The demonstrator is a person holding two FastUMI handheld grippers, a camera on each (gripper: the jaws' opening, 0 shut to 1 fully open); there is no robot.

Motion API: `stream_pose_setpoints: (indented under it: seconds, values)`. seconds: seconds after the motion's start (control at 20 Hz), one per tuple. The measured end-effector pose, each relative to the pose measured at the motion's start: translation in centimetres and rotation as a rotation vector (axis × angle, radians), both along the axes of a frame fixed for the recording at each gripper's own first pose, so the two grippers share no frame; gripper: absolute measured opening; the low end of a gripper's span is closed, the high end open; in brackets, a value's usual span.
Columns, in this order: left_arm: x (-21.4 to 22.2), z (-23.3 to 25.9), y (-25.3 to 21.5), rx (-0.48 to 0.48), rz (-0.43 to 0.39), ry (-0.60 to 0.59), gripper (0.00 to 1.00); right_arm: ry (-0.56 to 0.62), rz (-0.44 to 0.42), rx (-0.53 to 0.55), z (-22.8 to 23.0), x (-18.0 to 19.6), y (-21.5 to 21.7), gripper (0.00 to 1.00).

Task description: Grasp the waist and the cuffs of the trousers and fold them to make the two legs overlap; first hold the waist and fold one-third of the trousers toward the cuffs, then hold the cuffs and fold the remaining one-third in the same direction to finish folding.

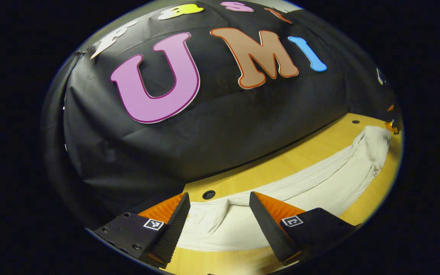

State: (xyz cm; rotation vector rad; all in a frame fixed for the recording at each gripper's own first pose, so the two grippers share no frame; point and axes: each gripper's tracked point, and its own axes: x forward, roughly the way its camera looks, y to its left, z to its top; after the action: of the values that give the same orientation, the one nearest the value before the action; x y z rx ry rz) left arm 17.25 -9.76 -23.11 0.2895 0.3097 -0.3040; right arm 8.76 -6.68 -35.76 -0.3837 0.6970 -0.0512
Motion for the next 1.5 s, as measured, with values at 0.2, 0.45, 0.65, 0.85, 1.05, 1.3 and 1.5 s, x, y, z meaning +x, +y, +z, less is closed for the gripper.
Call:
stream_pose_setpoints:
  seconds: [0.2, 0.45, 0.65, 0.85, 1.05, 1.3, 1.5]
  values:
    - [-0.5, 1.4, -0.4, -0.097, 0.013, 0.014, 0.95, 0.021, -0.181, 0.122, -1.6, -1.5, -2.4, 0.98]
    - [-2.5, 2.2, -0.9, -0.214, 0.017, 0.058, 0.95, 0.082, -0.309, 0.241, -4.3, -2.8, -2.7, 0.98]
    - [-3.0, 1.7, -0.4, -0.205, 0.040, 0.082, 0.96, 0.122, -0.372, 0.311, -5.7, -3.0, -2.4, 0.98]
    - [-3.2, 1.6, 0.0, -0.190, 0.055, 0.087, 0.96, 0.172, -0.453, 0.389, -7.2, -3.0, -2.0, 0.98]
    - [-3.4, 1.5, 0.4, -0.164, 0.060, 0.094, 0.96, 0.212, -0.547, 0.408, -9.3, -3.2, -1.8, 0.94]
    - [-3.1, 0.8, 0.2, -0.160, 0.064, 0.109, 0.96, 0.211, -0.570, 0.389, -9.3, -3.2, -2.7, 0.36]
    - [-3.2, 0.4, 0.1, -0.165, 0.068, 0.124, 0.96, 0.208, -0.571, 0.355, -8.4, -2.9, -3.3, 0.12]
